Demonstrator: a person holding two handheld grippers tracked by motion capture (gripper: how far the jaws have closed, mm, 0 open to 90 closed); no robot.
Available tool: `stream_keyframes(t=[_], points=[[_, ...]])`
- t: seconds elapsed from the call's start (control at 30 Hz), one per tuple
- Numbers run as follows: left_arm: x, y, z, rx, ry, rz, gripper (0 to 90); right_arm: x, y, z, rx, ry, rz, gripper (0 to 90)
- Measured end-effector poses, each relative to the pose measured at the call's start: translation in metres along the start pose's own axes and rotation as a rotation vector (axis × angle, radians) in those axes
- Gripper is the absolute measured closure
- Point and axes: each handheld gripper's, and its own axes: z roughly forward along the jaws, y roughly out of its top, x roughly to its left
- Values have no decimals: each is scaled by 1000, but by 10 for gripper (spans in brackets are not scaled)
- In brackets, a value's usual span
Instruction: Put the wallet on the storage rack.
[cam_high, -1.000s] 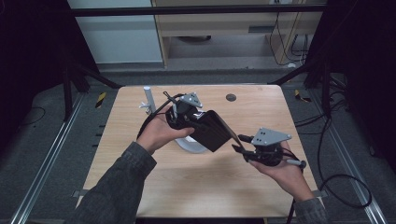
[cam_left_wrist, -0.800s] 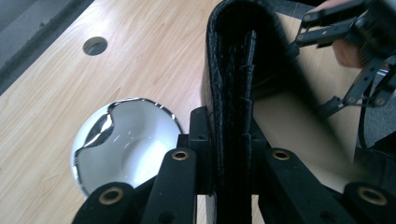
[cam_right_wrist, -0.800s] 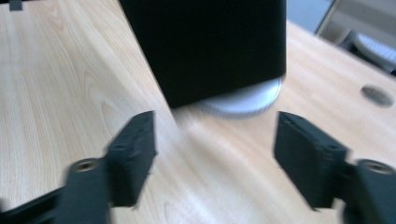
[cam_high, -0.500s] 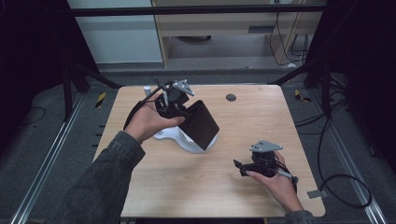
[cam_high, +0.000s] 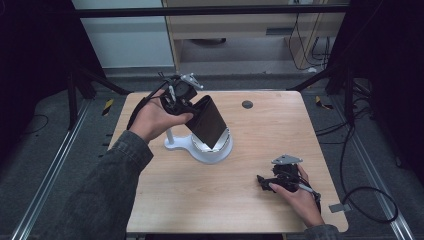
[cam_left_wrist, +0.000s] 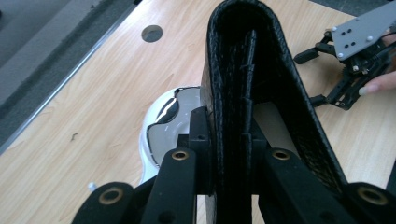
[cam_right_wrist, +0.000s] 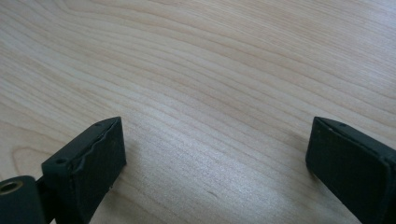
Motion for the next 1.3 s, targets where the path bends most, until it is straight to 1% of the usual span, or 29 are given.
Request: stream_keyframes(t=[0.03,0.1,0.13,0.2,0.27,0.3,0.37,0.4,0.47,0.6,0.63,0.67,0.7,0.73,0.8,0.9,1.07,1.2,1.3], points=[[1,0,-1,-1,6,-1,797,2,-1,1,-7,-6,2,25],[3,-1,-4,-5,27,-11,797,3,-1,1,-6,-10,4,22],[3,-1,-4,-12,28,-19,797,3,-1,1,-8,-11,5,21],[5,-3,-4,-5,34,-17,798,3,-1,2,-9,-13,5,21],[6,-4,-1,16,32,-13,798,3,-1,2,-9,-14,6,20],[7,-5,1,37,31,-3,798,3,-1,2,-9,-15,7,20],[7,-6,5,52,39,4,798,3,-1,2,-10,-17,10,20],[8,-7,8,49,40,1,798,4,-1,2,-10,-17,14,20],[9,-8,13,51,34,-4,797,4,-1,2,-10,-20,19,20],[7,-7,23,62,23,0,797,5,-1,2,-11,-22,21,20],[7,-6,25,66,24,6,797,5,-1,2,-11,-22,21,20],[6,-6,27,62,26,0,797,5,-1,2,-11,-22,20,20],[6,-5,29,67,31,5,797,5,-1,2,-11,-23,21,20],[6,-5,32,67,44,0,797,5,-1,2,-11,-23,20,21],[8,-4,37,72,53,-8,797,5,-1,2,-11,-24,21,20],[11,-5,47,85,57,-7,797,5,-1,1,-8,-27,23,20],[16,-6,62,92,36,-19,796,5,-1,1,-8,-29,24,21],[17,-6,74,106,27,-25,796,5,-1,1,-8,-29,23,20],[17,-7,81,106,17,-34,796,5,-1,1,-8,-30,21,21]])
